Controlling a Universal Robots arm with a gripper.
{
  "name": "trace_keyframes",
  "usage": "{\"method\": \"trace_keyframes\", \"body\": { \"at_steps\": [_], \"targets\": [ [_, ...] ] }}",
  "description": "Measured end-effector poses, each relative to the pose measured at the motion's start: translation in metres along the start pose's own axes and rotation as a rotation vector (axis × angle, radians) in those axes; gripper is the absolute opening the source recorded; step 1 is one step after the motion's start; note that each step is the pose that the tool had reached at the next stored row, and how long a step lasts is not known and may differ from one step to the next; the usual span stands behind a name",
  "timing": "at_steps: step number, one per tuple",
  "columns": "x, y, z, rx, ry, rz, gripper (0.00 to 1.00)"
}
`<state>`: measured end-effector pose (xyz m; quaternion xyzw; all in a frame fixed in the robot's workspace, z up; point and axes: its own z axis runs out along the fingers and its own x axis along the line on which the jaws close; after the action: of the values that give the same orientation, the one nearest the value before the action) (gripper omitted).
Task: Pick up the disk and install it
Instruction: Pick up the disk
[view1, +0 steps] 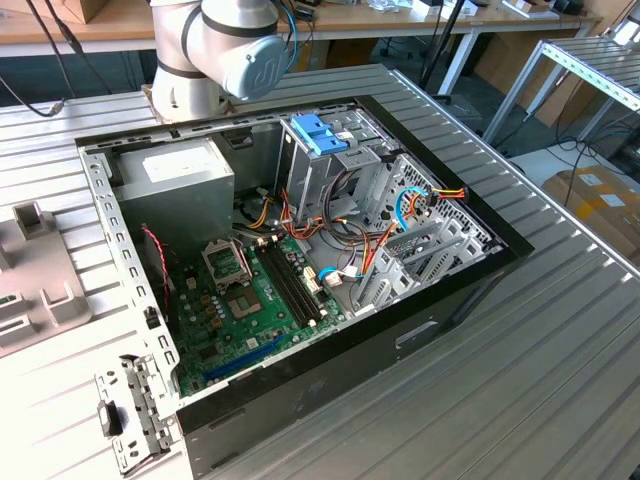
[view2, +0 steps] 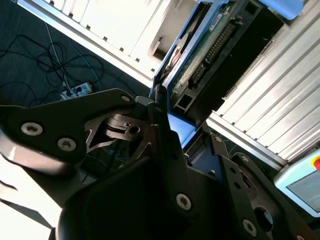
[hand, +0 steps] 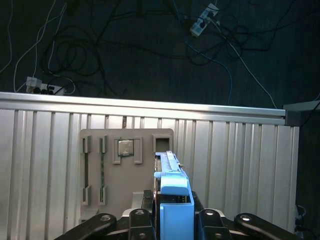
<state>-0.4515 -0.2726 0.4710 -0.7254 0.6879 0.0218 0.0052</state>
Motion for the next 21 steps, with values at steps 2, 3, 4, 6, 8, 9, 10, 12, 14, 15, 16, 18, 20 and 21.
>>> {"method": "trace_keyframes", "body": {
  "at_steps": [2,3,4,6,8,9,10,12,14,15,16,18,20,21],
  "targets": [
    [0.0011,-0.0003,-0.0001,-0.0001,0.0000,0.000,0.37],
    [0.0017,-0.0005,-0.0001,0.0000,0.0000,0.000,0.37],
    [0.0022,-0.0007,-0.0001,0.0000,0.0000,0.000,0.37],
    [0.0037,-0.0011,-0.0002,0.0000,0.0000,0.000,0.37],
    [0.0059,-0.0018,-0.0003,0.0000,0.0000,0.000,0.37],
    [0.0067,-0.0020,-0.0003,0.0000,0.0000,0.000,0.37],
    [0.0075,-0.0022,-0.0004,0.0000,0.0000,0.000,0.37],
    [0.0090,-0.0026,-0.0004,0.0000,0.0000,0.000,0.37],
    [0.0101,-0.0030,-0.0005,0.0000,0.0000,0.000,0.37],
    [0.0105,-0.0032,-0.0005,-0.0001,0.0000,0.000,0.37],
    [0.0112,-0.0037,-0.0006,-0.0001,0.0001,0.000,0.37],
    [0.0127,-0.0055,-0.0006,0.0000,0.0000,0.000,0.37],
    [0.0139,-0.0071,-0.0007,0.0001,0.0000,0.000,0.37],
    [0.0150,-0.0086,-0.0008,-0.0001,0.0000,0.000,0.37]
  ]
}}
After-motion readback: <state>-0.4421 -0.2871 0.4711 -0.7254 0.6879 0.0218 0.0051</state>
